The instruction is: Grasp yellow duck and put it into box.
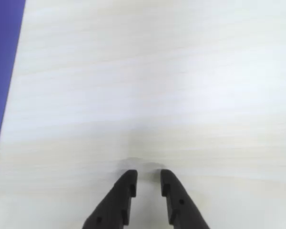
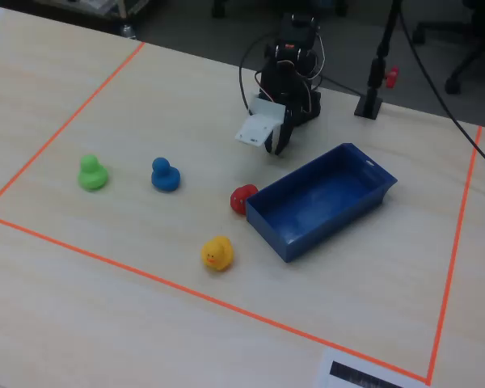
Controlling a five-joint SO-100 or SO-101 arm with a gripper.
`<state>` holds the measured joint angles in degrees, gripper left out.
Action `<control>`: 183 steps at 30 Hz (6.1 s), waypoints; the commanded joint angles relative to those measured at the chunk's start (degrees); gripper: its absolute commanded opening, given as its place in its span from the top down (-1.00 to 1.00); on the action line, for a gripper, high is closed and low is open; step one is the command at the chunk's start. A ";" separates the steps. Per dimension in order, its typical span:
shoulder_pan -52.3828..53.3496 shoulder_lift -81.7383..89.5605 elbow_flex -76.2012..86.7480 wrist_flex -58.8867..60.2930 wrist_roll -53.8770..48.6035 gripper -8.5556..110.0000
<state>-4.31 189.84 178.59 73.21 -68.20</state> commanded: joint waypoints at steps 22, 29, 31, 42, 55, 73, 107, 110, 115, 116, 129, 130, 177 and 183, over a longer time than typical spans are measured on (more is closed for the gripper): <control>0.18 -0.09 -0.35 1.41 0.62 0.79; 0.18 -0.09 -0.35 1.41 0.62 0.79; 0.18 -0.09 -0.35 1.41 0.62 0.79; 1.14 -0.09 -0.35 1.49 0.18 0.79; 2.46 -0.09 -0.35 1.58 0.09 0.78; 5.71 -12.30 -11.25 -5.80 -0.97 0.74; 11.51 -135.18 -129.90 -20.48 -1.49 0.24; 12.04 -136.93 -128.32 -22.85 -1.41 0.25; 11.95 -137.02 -123.75 -25.93 0.35 0.25; 11.78 -136.76 -123.13 -25.93 0.70 0.25; 8.79 -135.53 -118.21 -26.81 5.10 0.26; 8.44 -135.62 -116.72 -27.60 5.19 0.29; -17.14 -76.55 -59.77 -1.14 28.04 0.85; -20.30 -75.15 -62.23 -0.88 31.03 0.85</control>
<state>-22.68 114.26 119.00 71.54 -38.67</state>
